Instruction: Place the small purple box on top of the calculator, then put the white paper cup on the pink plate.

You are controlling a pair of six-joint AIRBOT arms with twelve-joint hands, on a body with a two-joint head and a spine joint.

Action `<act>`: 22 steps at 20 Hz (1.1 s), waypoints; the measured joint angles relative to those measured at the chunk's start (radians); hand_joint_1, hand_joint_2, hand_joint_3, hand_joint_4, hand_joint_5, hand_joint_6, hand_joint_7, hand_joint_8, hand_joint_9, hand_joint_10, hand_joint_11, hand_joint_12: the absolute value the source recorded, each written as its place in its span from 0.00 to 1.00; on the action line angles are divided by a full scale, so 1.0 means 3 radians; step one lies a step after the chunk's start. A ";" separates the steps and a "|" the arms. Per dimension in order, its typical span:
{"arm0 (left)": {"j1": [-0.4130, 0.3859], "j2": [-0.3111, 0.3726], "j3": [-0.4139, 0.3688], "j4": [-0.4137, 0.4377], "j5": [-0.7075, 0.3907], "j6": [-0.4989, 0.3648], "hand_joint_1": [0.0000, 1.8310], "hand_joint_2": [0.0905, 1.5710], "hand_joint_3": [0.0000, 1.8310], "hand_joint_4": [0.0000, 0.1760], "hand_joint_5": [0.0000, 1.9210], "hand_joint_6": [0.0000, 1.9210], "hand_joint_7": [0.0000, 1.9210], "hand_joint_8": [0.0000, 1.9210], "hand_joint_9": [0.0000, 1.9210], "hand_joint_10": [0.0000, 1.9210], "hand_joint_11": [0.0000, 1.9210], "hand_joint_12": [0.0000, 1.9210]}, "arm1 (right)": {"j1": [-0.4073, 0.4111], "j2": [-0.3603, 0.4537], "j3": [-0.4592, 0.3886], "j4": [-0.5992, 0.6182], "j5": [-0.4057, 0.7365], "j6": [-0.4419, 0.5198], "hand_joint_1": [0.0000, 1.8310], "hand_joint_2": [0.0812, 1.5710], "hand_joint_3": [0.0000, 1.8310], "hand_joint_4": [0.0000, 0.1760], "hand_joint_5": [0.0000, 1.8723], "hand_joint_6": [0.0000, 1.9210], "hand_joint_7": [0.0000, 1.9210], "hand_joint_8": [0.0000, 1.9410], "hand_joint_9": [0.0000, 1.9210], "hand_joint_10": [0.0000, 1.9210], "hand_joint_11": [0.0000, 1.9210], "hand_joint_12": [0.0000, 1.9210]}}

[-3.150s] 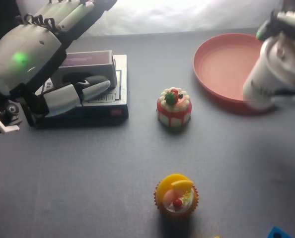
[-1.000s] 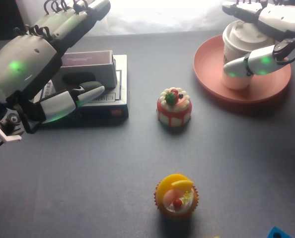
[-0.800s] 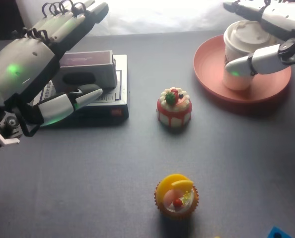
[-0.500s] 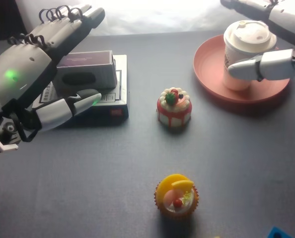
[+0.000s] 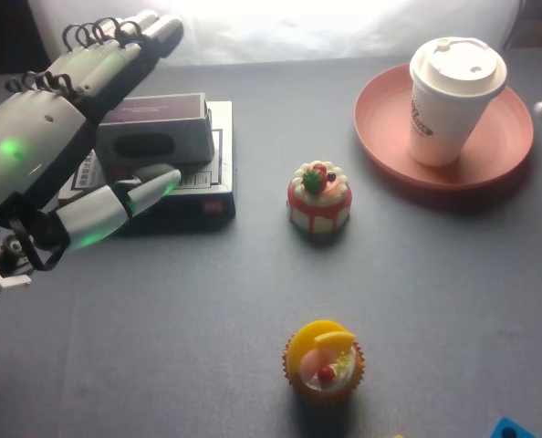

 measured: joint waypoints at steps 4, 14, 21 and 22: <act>0.0000 0.0000 -0.0010 -0.0070 -0.0113 0.0000 0.40 0.89 0.00 0.08 0.00 0.00 0.00 0.00 0.00 0.00 0.00 0.18 | -0.0251 0.0066 -0.0130 0.0113 0.0362 -0.0010 0.41 0.78 0.00 0.43 0.00 0.00 0.00 0.00 0.00 0.00 0.00 0.00; 0.0000 0.0022 -0.0107 -0.0080 -0.0472 0.0001 0.33 0.89 0.00 0.23 0.00 0.00 0.00 0.00 0.00 0.00 0.00 0.00 | -0.0749 0.0299 -0.0408 0.0153 0.1316 -0.0081 0.29 0.75 0.00 0.30 0.00 0.00 0.00 0.00 0.00 0.00 0.00 0.21; 0.0028 0.0069 -0.0153 -0.0062 -0.0676 0.0001 0.28 0.91 0.01 0.65 0.00 0.00 0.00 0.00 0.00 0.00 0.00 0.00 | -0.0771 0.0343 -0.0472 0.0093 0.1419 -0.0090 0.21 0.77 0.00 0.13 0.00 0.00 0.00 0.00 0.00 0.00 0.00 0.30; 0.0031 0.0069 -0.0153 -0.0064 -0.0704 0.0001 0.27 0.92 0.01 0.63 0.00 0.00 0.00 0.00 0.00 0.00 0.00 0.00 | -0.0771 0.0338 -0.0472 0.0104 0.1420 -0.0090 0.20 0.77 0.00 0.12 0.00 0.00 0.00 0.00 0.00 0.00 0.00 0.31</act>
